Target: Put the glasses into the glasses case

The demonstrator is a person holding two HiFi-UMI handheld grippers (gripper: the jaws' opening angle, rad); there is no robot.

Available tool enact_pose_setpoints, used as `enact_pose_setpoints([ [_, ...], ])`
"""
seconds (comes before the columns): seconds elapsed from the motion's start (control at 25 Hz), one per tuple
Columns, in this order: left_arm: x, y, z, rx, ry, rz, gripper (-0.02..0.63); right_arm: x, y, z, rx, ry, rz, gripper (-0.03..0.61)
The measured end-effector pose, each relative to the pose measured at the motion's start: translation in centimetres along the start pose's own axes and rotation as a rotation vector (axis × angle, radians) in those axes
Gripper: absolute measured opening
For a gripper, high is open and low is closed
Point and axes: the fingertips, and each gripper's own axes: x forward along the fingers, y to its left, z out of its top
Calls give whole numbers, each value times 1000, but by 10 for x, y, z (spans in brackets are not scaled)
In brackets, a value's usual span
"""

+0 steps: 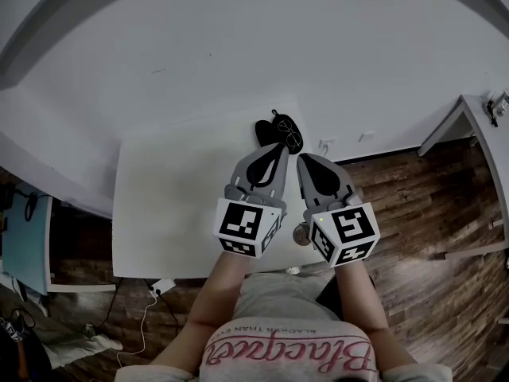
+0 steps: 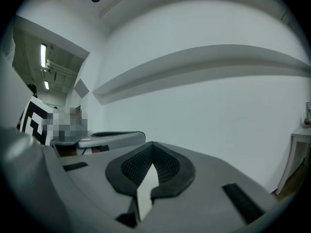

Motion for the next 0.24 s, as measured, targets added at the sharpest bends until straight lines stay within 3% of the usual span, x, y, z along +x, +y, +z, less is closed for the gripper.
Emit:
enact_pose_setpoints([
  [0.24,3,8,6,4,-16,14,6,1,0,6,-8,-25,8,9],
])
